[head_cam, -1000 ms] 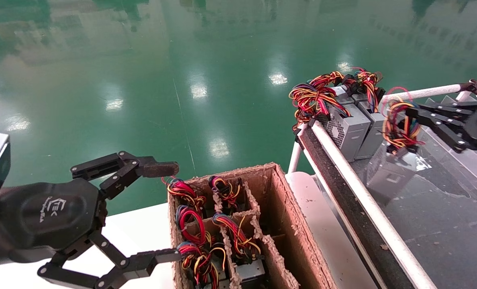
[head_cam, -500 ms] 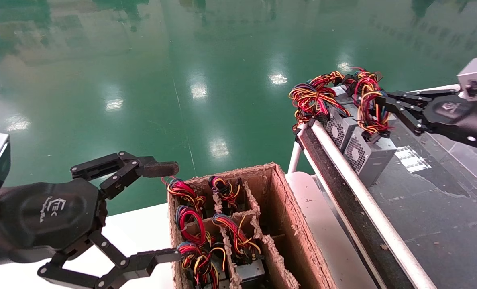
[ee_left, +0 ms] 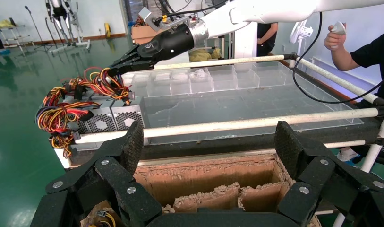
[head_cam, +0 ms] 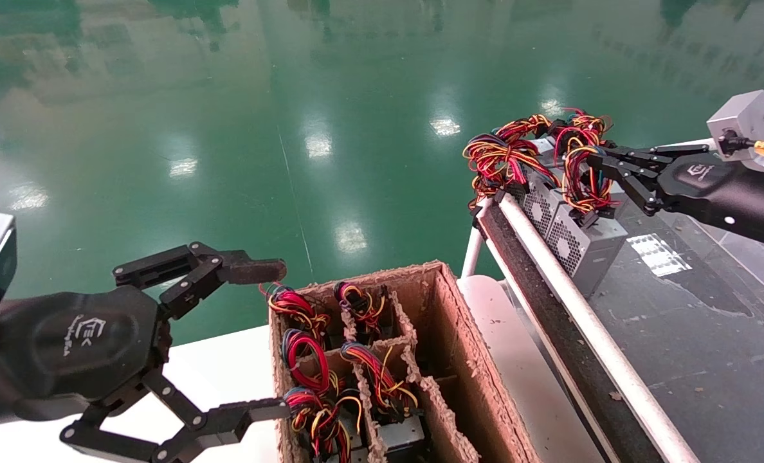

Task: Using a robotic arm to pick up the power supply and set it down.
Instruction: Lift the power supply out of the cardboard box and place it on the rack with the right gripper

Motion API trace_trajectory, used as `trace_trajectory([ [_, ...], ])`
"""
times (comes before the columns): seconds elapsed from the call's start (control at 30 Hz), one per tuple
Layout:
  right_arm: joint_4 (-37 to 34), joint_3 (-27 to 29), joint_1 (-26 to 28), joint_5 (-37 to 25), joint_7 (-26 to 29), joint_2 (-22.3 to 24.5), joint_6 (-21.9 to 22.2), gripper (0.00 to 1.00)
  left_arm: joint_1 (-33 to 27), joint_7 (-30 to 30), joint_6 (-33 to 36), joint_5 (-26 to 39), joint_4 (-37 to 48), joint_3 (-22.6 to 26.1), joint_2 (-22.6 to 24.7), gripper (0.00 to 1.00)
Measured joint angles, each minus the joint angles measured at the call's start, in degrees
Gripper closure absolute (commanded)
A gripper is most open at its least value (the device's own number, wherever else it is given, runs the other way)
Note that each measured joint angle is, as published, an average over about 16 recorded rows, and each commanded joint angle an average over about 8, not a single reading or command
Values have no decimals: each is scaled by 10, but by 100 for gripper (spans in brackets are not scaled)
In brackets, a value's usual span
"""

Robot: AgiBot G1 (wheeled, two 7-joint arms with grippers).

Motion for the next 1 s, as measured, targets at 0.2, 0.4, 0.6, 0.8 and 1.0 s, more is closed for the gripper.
trace_trajectory([
  [0.2, -8, 0, 2, 0, -4, 2, -4, 0, 0, 0, 0, 0, 0, 0, 0, 0],
  [0.4, -12, 0, 4, 0, -8, 6, -7, 0, 0, 0, 0, 0, 0, 0, 0, 0],
  [0.6, -14, 1, 7, 1, -11, 12, -10, 0, 0, 0, 0, 0, 0, 0, 0, 0],
  [0.8, -16, 2, 11, 3, -12, 17, -14, 0, 0, 0, 0, 0, 0, 0, 0, 0],
  [1.0, -17, 2, 16, 3, -8, 22, -21, 0, 0, 0, 0, 0, 0, 0, 0, 0],
])
